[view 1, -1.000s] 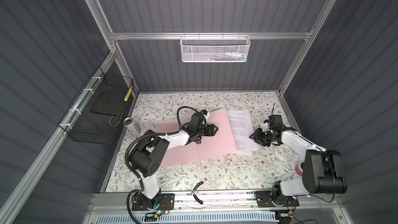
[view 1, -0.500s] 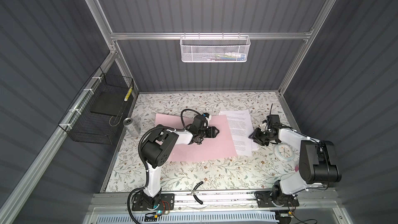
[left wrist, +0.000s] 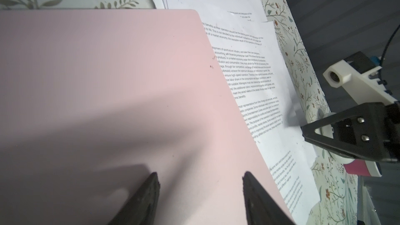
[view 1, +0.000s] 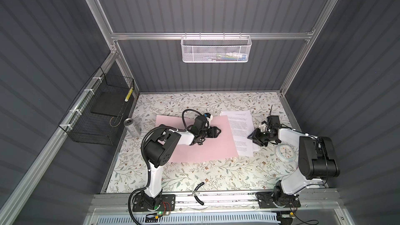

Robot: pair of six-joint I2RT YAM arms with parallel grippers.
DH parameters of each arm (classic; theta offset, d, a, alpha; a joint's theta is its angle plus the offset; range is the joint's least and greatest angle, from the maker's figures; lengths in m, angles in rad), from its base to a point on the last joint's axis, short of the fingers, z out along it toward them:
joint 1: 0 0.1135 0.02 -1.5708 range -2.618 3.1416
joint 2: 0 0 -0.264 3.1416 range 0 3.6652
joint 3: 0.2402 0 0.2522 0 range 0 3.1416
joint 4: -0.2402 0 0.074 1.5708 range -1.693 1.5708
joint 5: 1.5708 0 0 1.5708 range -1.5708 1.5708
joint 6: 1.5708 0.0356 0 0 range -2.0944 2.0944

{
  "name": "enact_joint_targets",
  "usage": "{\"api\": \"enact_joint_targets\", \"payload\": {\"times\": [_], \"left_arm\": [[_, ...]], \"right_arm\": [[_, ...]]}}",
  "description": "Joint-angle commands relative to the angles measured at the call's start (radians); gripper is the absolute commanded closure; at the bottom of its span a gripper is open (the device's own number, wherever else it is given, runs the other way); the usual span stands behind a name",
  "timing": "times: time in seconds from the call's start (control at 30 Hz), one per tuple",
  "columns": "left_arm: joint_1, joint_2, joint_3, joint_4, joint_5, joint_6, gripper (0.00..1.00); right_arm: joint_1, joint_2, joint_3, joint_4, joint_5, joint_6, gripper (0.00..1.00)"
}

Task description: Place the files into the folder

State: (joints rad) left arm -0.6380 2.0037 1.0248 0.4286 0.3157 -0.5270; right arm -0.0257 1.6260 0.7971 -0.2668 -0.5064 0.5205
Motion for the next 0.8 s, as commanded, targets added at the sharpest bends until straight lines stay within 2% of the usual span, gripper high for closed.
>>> {"api": "enact_joint_targets", "payload": {"times": [0.0, 0.1, 0.27, 0.47, 0.77], "left_arm": [[0.005, 0.035, -0.023, -0.038, 0.036, -0.01, 0.37], [0.004, 0.038, -0.027, -0.036, 0.037, -0.01, 0.38], [0.005, 0.036, -0.034, -0.036, 0.037, -0.01, 0.38], [0.004, 0.043, -0.034, -0.021, 0.049, -0.013, 0.38], [0.004, 0.039, -0.037, -0.018, 0.051, -0.013, 0.39]], "right_arm": [[-0.003, -0.004, -0.02, 0.076, -0.081, 0.036, 0.6], [-0.003, 0.008, -0.03, 0.121, -0.134, 0.06, 0.62], [0.002, 0.035, 0.022, 0.024, -0.043, 0.024, 0.62], [0.008, 0.057, 0.02, 0.082, -0.092, 0.053, 0.62], [0.029, 0.13, 0.074, 0.081, -0.072, 0.072, 0.63]]}}
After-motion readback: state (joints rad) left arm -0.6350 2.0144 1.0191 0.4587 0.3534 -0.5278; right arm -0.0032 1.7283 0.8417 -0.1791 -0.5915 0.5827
